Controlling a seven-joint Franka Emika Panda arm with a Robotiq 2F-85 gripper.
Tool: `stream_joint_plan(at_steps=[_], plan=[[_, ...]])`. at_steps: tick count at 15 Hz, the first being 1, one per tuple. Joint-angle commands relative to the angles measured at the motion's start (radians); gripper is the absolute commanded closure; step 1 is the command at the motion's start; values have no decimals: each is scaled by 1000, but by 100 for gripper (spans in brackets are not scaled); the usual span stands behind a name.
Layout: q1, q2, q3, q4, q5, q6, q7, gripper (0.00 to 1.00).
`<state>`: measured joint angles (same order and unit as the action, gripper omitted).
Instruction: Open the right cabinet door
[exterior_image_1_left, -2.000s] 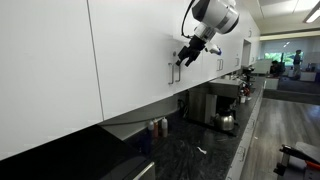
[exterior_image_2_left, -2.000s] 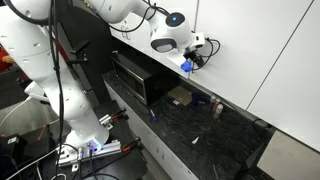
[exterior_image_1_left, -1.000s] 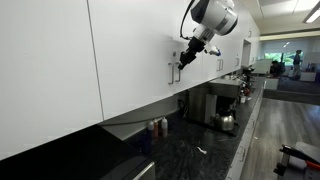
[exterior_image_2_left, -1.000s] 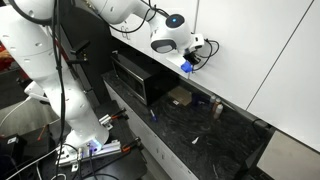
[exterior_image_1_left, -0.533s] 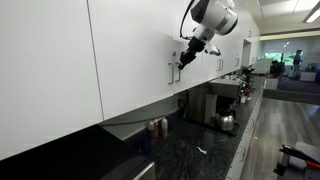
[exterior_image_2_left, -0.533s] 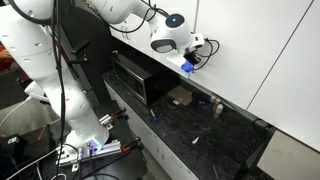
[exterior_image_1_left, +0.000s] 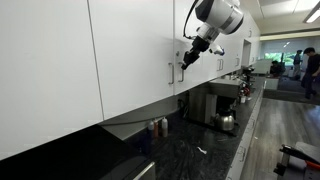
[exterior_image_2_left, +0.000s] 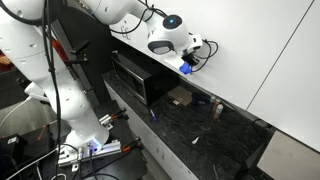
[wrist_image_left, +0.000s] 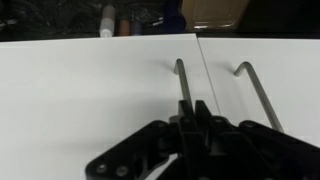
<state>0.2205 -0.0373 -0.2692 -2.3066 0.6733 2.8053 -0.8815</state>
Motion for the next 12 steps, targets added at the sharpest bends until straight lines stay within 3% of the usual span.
stream_joint_plan(at_steps=[1, 7, 12], plan=[[-11, -117, -21, -92, 38, -19, -90, 97], [-13, -216, -106, -146, 125, -160, -292, 97], [-25, -256, -191, -158, 107, -287, -397, 97]])
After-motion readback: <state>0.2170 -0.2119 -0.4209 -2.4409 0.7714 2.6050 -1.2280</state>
